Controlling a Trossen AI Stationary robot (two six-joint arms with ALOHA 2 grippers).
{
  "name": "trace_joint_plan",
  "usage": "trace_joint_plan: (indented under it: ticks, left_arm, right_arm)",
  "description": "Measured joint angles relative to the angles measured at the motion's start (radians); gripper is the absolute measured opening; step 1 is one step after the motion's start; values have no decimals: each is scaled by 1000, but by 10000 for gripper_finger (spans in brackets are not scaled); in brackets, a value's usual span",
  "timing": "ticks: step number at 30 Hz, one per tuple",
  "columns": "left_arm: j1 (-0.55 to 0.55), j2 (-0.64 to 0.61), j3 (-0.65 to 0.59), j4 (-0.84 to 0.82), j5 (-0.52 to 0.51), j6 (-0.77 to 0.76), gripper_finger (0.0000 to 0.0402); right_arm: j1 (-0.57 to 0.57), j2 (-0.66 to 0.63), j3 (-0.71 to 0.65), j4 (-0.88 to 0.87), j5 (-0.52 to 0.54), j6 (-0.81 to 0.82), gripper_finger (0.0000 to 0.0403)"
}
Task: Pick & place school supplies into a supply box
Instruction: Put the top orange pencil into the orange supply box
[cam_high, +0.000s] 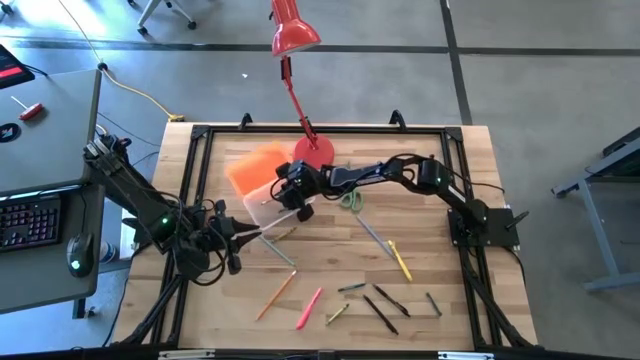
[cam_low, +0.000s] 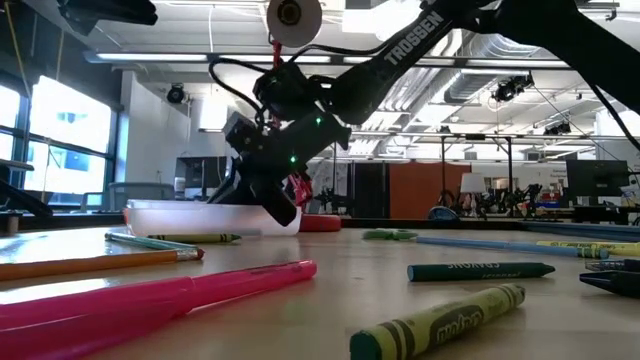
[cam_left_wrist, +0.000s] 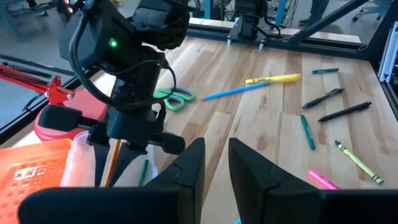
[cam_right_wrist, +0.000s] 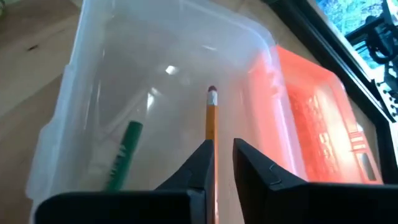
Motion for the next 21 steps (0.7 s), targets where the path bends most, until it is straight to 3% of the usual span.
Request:
trace_joint_plan:
  ticks: [7,13,15,21]
  left_arm:
    - [0,0,0,-1,8,0,101]
    - [0,0,0,-1,17,0,101]
    - [0,0,0,-1,26,0,101]
    - [0,1,0,-5,53,0,101]
  right_arm:
    - [17,0,0,4,28,-4,71]
    - [60,-25,0,-10,308,-95,80]
    - [72,-52,0,-69,355,-94,78]
    - [75,-131,0,-303,290,7,74]
